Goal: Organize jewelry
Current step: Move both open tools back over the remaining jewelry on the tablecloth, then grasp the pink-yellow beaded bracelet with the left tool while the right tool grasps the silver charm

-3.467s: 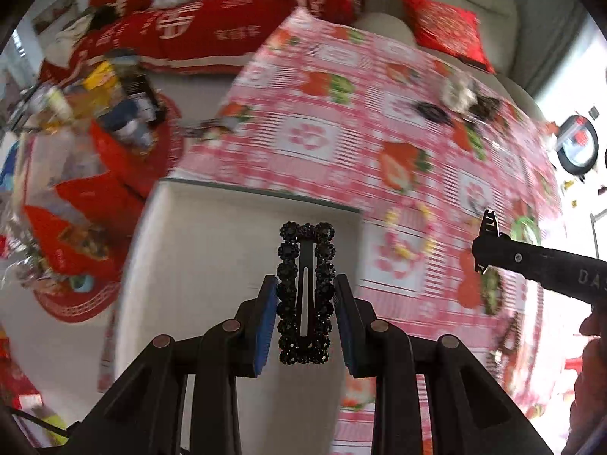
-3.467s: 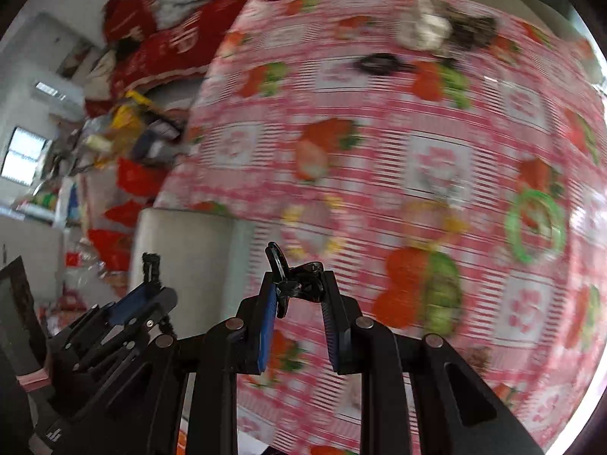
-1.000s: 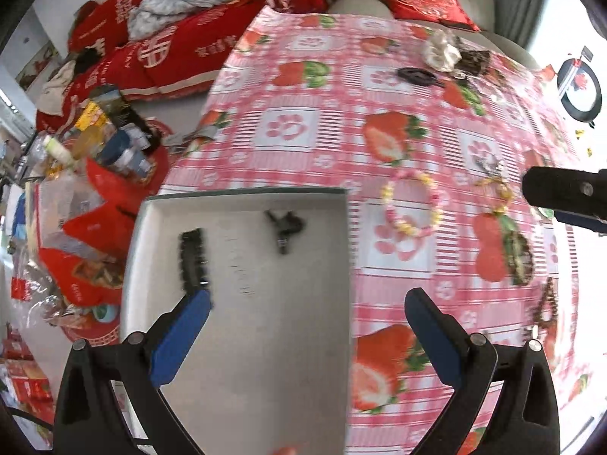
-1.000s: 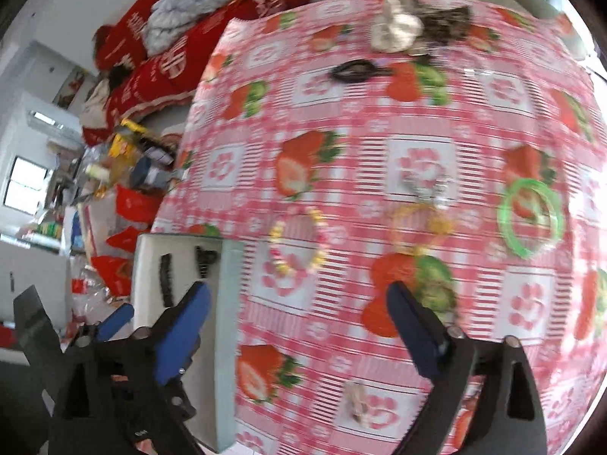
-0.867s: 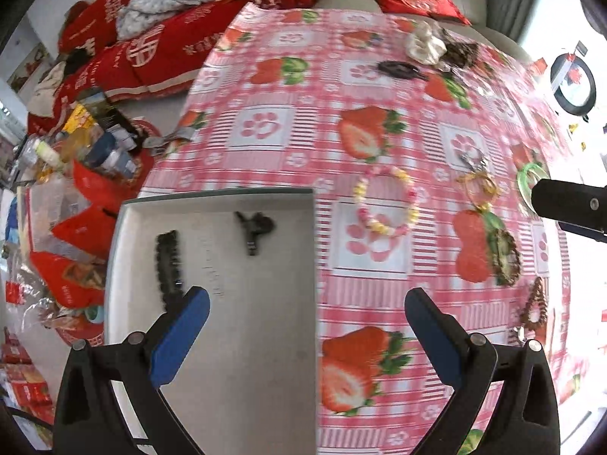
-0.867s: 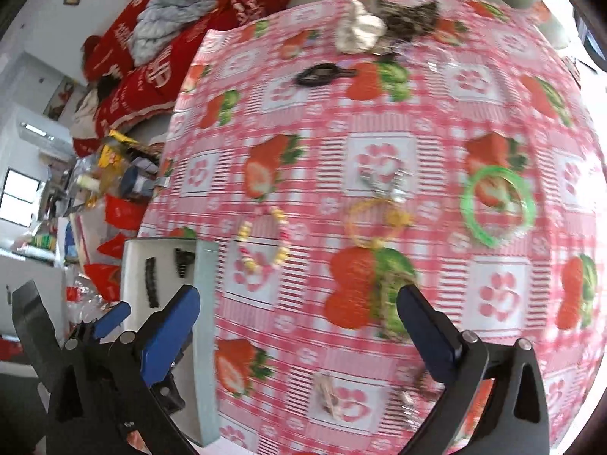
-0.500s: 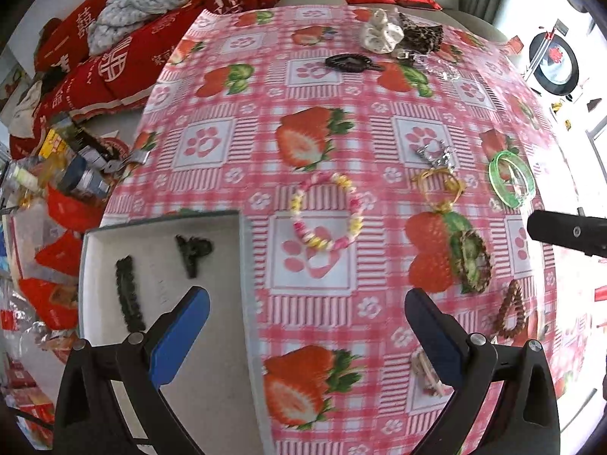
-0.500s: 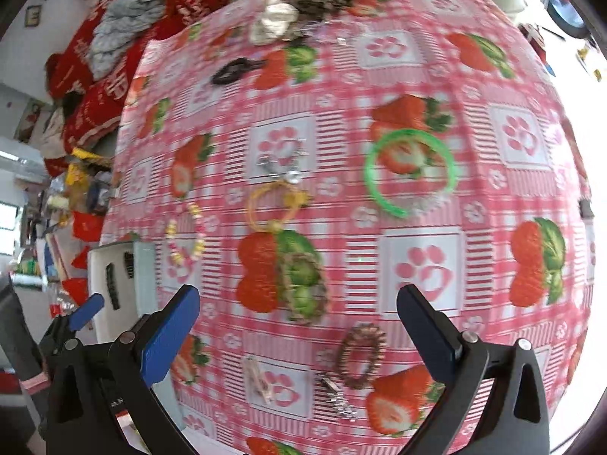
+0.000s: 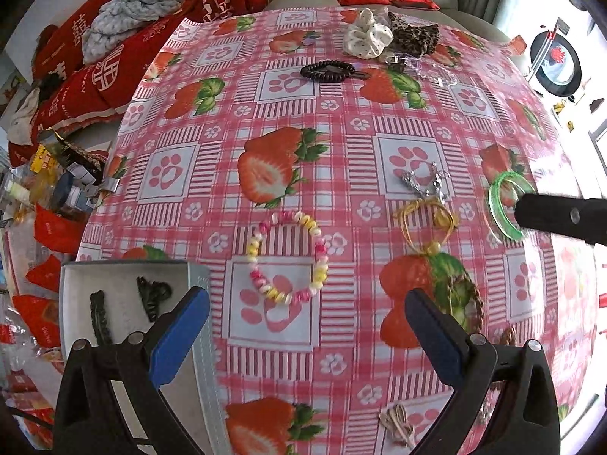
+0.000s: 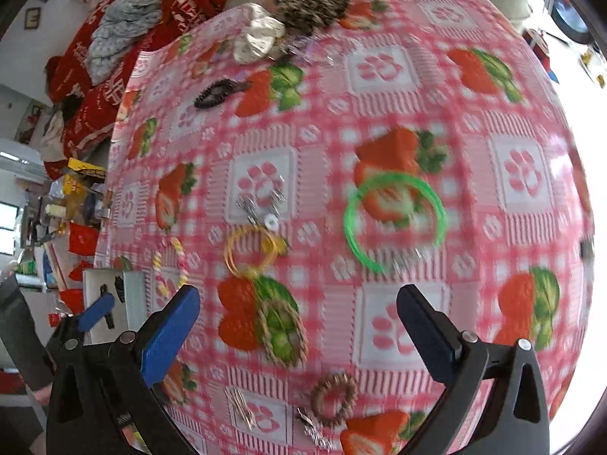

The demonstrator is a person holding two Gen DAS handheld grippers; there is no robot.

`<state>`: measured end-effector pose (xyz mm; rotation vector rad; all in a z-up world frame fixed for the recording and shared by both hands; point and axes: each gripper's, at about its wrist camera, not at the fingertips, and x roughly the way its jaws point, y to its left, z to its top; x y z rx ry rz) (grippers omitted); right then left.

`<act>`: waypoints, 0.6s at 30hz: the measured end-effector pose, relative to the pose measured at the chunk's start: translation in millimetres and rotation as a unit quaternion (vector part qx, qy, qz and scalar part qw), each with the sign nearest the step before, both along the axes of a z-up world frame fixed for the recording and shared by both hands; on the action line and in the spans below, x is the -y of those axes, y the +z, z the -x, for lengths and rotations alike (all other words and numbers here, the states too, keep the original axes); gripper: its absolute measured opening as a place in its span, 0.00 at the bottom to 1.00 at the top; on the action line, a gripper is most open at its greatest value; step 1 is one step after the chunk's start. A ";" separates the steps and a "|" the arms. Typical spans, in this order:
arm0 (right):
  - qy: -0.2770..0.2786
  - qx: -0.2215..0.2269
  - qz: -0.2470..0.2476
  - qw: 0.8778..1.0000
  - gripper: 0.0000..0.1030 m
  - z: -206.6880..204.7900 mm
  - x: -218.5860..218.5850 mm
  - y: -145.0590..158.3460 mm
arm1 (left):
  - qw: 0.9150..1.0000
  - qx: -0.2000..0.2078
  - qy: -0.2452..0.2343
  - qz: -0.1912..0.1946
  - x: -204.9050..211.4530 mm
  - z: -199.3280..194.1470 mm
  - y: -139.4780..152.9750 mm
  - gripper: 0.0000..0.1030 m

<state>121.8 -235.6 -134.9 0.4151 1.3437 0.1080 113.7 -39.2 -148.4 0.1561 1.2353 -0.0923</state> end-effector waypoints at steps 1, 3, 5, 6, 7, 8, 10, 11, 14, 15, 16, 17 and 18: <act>0.004 0.003 0.000 1.000 0.99 -6.4 -2.3 -0.2 | 1.000 0.000 0.002 -0.001 1.0 -3.0 -2.2 1.00; 0.009 0.008 0.002 1.000 0.92 -17.3 -6.0 -1.5 | 1.000 -0.001 0.007 -0.002 1.5 -7.1 -5.5 1.00; 0.017 0.008 0.011 1.000 0.85 -28.4 -10.3 -5.0 | 1.000 -0.005 0.012 -0.004 2.4 -12.3 -10.1 0.97; 0.022 0.008 0.013 1.000 0.77 -33.1 -12.0 -7.3 | 1.000 -0.006 0.015 -0.003 2.4 -14.3 -12.0 0.97; 0.027 0.006 0.017 0.999 0.70 -38.3 -14.5 -10.6 | 1.000 -0.008 0.019 -0.002 2.4 -17.1 -14.4 0.97; 0.034 0.002 0.023 0.999 0.67 -43.2 -17.0 -14.8 | 1.000 -0.009 0.021 -0.002 2.3 -18.4 -16.2 0.97; 0.047 -0.004 0.034 0.998 0.57 -50.2 -20.7 -22.2 | 1.000 -0.010 0.024 -0.002 2.4 -22.6 -20.8 0.97; 0.051 -0.006 0.038 0.998 0.56 -52.1 -22.0 -24.8 | 1.000 -0.011 0.026 -0.002 2.4 -24.0 -23.3 0.96; 0.066 -0.012 0.048 0.997 0.55 -58.3 -27.3 -35.0 | 0.999 -0.023 0.028 0.001 1.8 -28.8 -31.5 0.85; 0.071 -0.013 0.050 0.996 0.54 -59.9 -29.0 -38.1 | 0.999 -0.028 0.031 0.000 1.3 -30.7 -35.0 0.85; 0.076 -0.015 0.053 0.996 0.53 -61.5 -31.1 -41.1 | 0.999 -0.029 0.033 0.000 1.0 -31.8 -37.1 0.85; 0.080 -0.016 0.057 0.995 0.53 -62.4 -32.9 -43.4 | 0.999 -0.030 0.034 0.000 0.9 -32.8 -39.0 0.85; 0.084 -0.016 0.062 0.994 0.52 -62.9 -34.8 -45.4 | 0.999 -0.030 0.034 -0.001 1.2 -33.3 -40.6 0.85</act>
